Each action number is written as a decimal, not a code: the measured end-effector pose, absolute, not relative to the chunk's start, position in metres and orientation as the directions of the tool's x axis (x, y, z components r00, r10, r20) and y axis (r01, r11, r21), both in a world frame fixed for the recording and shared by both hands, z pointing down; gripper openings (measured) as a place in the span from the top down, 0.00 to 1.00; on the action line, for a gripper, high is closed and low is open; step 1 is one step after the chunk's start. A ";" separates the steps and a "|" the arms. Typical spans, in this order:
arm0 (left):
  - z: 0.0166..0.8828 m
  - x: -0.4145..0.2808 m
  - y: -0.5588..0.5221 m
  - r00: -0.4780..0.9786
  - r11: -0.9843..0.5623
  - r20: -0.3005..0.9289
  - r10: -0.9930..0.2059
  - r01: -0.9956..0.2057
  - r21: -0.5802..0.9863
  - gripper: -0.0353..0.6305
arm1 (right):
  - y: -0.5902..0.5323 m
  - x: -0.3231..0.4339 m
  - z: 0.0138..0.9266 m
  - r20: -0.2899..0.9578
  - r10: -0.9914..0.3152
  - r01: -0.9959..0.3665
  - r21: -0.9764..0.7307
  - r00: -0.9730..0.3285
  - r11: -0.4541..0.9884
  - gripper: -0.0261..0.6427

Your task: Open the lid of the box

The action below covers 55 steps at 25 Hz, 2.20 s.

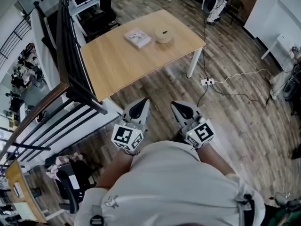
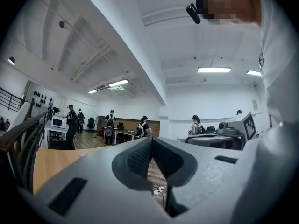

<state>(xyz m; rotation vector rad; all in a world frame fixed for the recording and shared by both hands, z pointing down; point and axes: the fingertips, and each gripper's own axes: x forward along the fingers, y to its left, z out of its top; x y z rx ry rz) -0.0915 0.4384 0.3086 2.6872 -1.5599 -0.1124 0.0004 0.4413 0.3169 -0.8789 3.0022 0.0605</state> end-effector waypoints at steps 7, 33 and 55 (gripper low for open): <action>0.319 -0.078 0.424 0.495 -0.496 -0.030 -0.868 -0.866 0.072 0.94 | 0.423 0.017 0.324 -0.017 -0.559 -0.559 0.047 -0.829 0.828 0.95; 0.365 0.037 0.283 0.480 -0.471 0.050 -0.876 -0.872 0.130 0.59 | 0.273 0.200 0.373 0.073 -0.659 -0.660 0.011 -0.749 0.751 0.73; 0.362 0.116 0.211 0.583 -0.579 0.035 -0.812 -0.811 0.088 0.59 | 0.214 0.267 0.349 0.011 -0.717 -0.716 0.061 -0.697 0.696 0.73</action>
